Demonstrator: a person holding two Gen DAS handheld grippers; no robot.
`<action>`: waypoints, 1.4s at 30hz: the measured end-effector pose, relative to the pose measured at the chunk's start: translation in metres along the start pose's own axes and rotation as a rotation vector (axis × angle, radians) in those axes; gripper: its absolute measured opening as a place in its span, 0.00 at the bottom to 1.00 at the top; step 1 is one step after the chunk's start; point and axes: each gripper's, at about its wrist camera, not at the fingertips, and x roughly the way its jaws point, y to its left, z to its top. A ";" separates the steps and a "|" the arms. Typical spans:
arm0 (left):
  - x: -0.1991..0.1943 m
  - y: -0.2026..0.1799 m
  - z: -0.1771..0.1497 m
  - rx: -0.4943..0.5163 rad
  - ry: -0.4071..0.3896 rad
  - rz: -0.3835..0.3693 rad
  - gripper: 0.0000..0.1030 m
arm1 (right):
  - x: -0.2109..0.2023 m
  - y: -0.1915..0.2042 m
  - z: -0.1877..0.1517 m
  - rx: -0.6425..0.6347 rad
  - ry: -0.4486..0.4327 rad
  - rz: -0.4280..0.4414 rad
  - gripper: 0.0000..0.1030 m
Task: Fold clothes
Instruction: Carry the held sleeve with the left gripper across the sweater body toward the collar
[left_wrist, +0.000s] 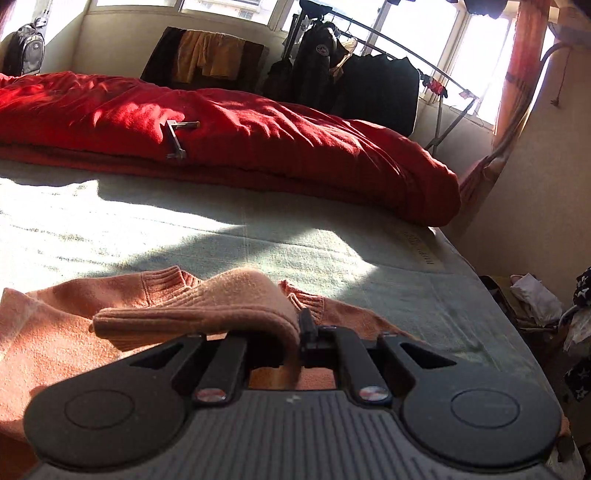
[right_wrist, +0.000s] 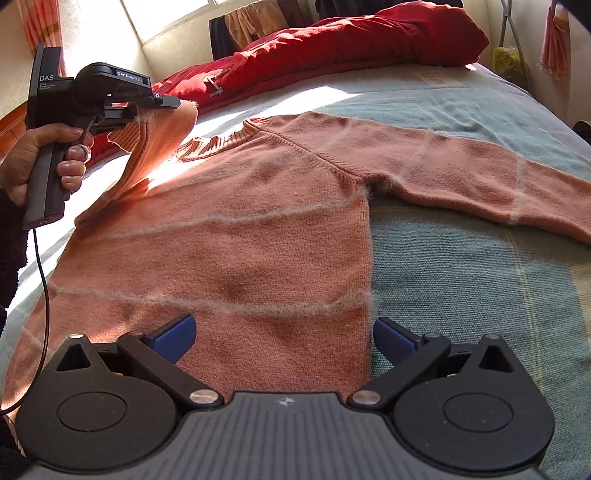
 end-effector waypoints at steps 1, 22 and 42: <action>0.003 -0.001 -0.002 0.008 0.007 0.005 0.06 | 0.001 0.000 0.000 0.001 0.003 -0.001 1.00; 0.039 -0.033 -0.043 0.296 0.114 0.093 0.31 | 0.009 -0.001 0.000 0.006 0.025 -0.016 1.00; 0.044 -0.097 -0.098 0.946 0.069 0.212 0.46 | 0.013 -0.004 0.000 0.008 0.023 -0.016 1.00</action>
